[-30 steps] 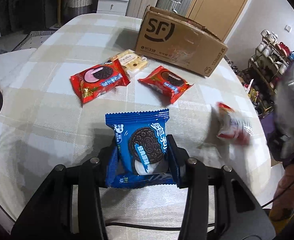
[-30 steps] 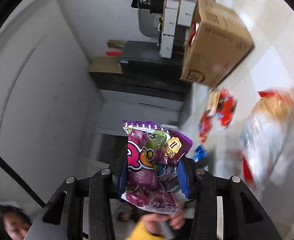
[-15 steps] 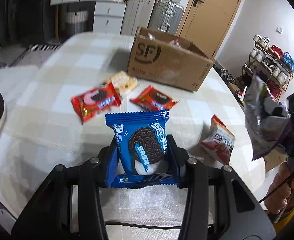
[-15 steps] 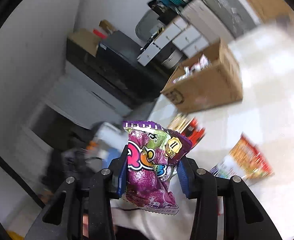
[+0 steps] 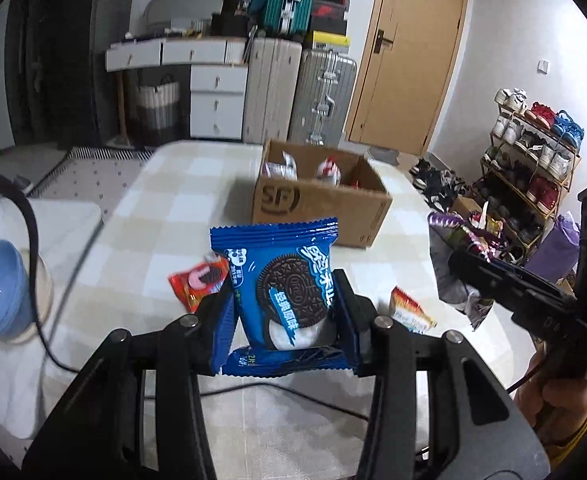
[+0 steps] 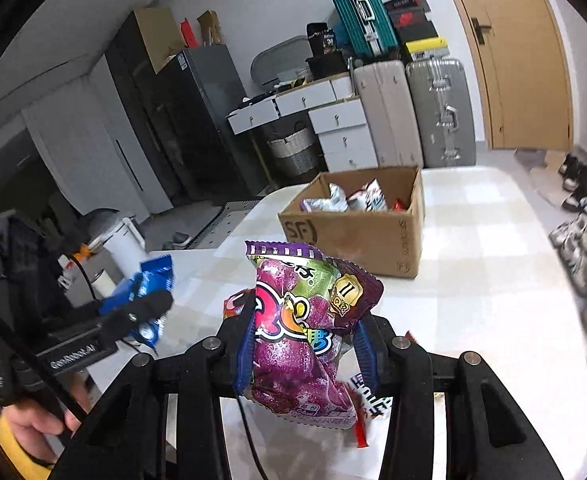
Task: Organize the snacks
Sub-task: 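Carry the blue Oreo pack and purple candy bag over the SF box and lower them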
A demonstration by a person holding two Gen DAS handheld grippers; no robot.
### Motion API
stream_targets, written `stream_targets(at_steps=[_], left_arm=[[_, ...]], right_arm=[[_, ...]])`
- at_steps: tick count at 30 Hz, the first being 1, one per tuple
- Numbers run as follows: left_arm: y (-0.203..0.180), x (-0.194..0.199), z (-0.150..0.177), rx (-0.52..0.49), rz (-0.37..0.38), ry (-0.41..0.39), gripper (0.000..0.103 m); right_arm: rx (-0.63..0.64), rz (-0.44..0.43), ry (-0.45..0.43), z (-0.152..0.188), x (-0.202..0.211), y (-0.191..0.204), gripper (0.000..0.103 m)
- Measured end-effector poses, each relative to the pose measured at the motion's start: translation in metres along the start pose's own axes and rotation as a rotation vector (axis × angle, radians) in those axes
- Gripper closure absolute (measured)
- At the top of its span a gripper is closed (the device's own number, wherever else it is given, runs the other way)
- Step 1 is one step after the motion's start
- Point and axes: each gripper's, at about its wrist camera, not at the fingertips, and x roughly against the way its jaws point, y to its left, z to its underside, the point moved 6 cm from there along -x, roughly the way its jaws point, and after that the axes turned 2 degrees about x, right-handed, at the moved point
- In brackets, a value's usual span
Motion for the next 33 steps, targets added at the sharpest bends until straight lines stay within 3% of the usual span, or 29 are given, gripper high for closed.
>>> stream_targets(at_steps=[8,19,28,33], left_arm=[[-0.006,0.036,-0.027,-0.011,-0.015,-0.059,0.062],[-0.011,0.069,-0.061,-0.03,0.014,-0.098,0.062],[-0.017,0.071,-0.098,-0.055,0.017,-0.117,0.062],[-0.025,0.049,-0.121,-0.074,0.014,-0.108,0.062]], right_arm=[[0.059,0.057,-0.037,-0.015,0.026,0.016,0.061],[0.11,0.064,-0.122,-0.057,0.048,0.037,0.061],[0.143,0.095,-0.16,-0.092,0.045,0.039,0.061],[0.15,0.112,-0.154,-0.11,0.029,0.032,0.061]])
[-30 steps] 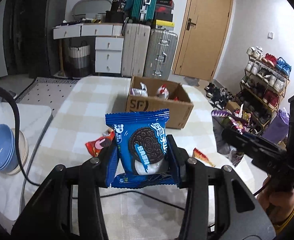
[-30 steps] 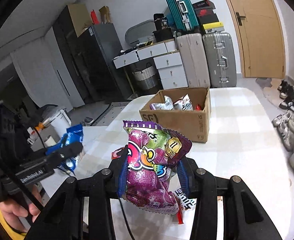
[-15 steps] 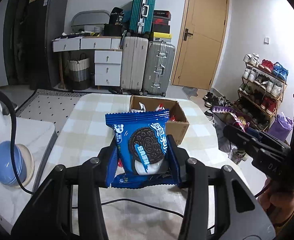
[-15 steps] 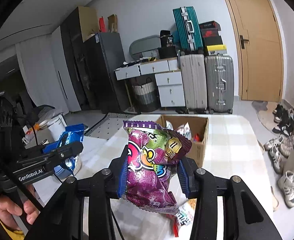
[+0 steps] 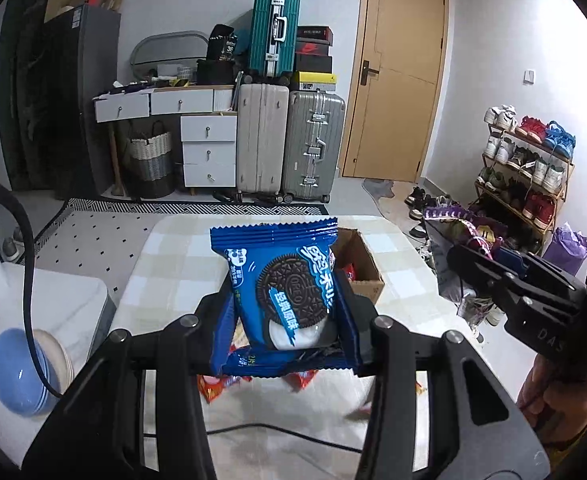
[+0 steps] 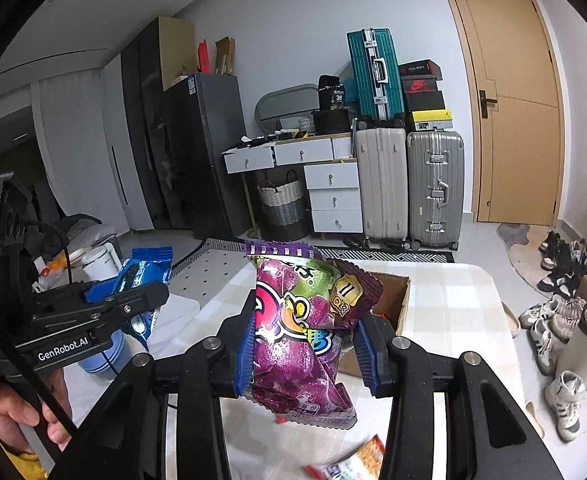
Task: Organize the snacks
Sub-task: 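Carry the blue Oreo pack and purple candy bag over the SF box and lower them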
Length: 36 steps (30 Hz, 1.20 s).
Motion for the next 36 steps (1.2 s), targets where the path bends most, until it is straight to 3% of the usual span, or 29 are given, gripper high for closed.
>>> stream_targets(at_steps=[7,15,29,36], left_arm=[[-0.01,-0.053,-0.028,-0.025,-0.004,0.026,0.062],[-0.011,-0.159,-0.052,-0.021,0.021,0.113,0.062],[-0.018,-0.352,-0.027,-0.004,0.079,0.324,0.062],[-0.014,-0.403,-0.006,-0.031,0.065,0.38,0.062]], right_arm=[[0.017,0.022,0.021,-0.018,-0.037,-0.016,0.061],[0.017,0.033,0.07,-0.033,-0.102,-0.043,0.061],[-0.03,0.075,0.237,-0.01,-0.259,-0.105,0.061],[-0.007,0.085,0.312,0.012,-0.3,-0.118,0.061]])
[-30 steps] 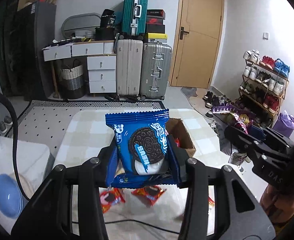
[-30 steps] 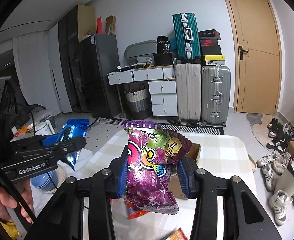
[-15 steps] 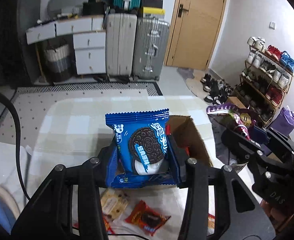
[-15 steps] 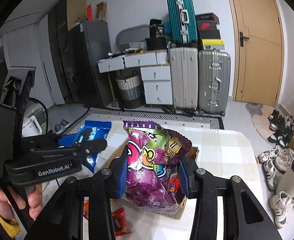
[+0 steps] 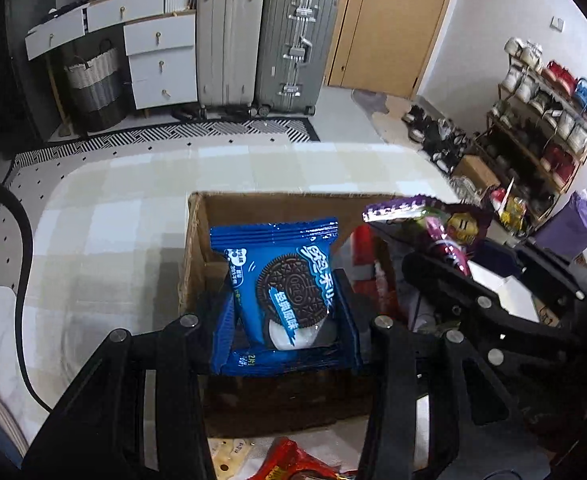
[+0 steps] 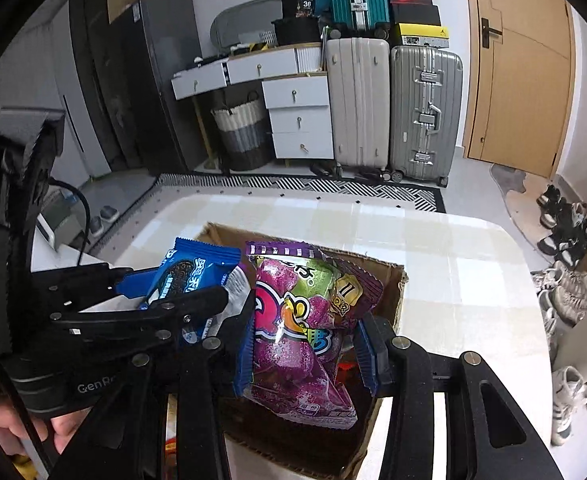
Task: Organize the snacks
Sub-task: 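Carry the blue Oreo pack and purple candy bag over the SF box and lower them, then open both tools to drop the snacks into the SF box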
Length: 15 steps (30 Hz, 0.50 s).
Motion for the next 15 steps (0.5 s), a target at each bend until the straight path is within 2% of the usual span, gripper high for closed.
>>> stream_targets(at_steps=[4,8,11,15], left_arm=[[0.002,-0.028,0.006,-0.005,-0.009,0.029,0.062],[0.01,-0.051,0.003,0.039,0.029,0.033,0.062],[0.012,-0.061,0.001,0.039,0.055,0.042,0.062],[0.015,-0.066,0.003,0.035,0.051,0.032,0.062]], right_arm=[[0.034,0.027,0.029,0.007,-0.018,-0.001,0.061],[0.057,0.018,0.051,0.014,-0.029,-0.001,0.061],[0.053,0.009,0.069,0.016,-0.036,-0.003,0.061],[0.063,0.013,0.084,0.022,-0.039,-0.002,0.061]])
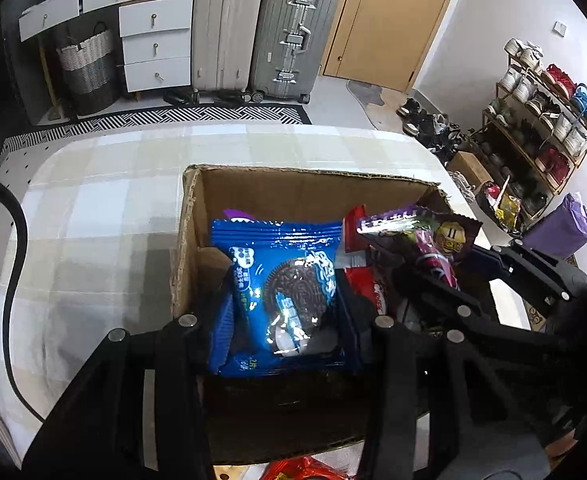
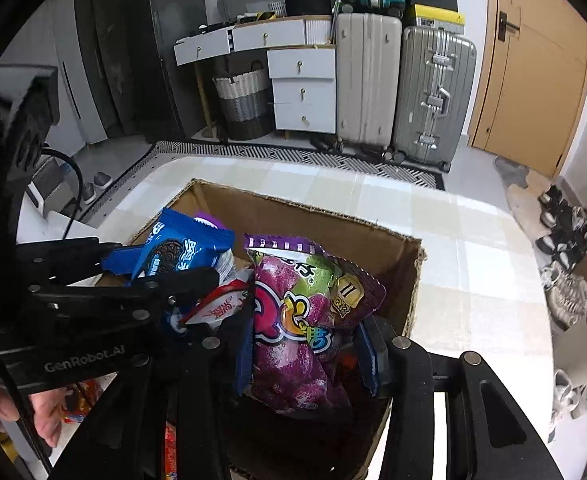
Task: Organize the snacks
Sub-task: 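Open both tools to drop the snacks into the SF box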
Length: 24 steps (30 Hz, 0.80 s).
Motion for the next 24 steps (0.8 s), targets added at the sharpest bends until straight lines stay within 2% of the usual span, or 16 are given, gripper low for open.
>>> stream_targets(at_steps=[4,12,19,24], left_arm=[[0.002,0.003,0.002,0.013,-0.001,0.006,0.061],[0.003,0.021,0.011,0.005,-0.025,-0.003,0.053],[0.003,0.04,0.021,-0.005,-0.04,-0.023,0.052],[0.003,0.052,0.023,-0.02,-0.086,-0.051,0.044]], right_arm=[[0.003,0.003,-0.007,0.004,0.004,0.003,0.061],[-0.009,-0.005,-0.016,0.007,0.011,0.004,0.061],[-0.008,-0.013,-0.022,0.008,0.018,0.005,0.06],[-0.03,-0.023,-0.018,0.008,0.021,0.003,0.051]])
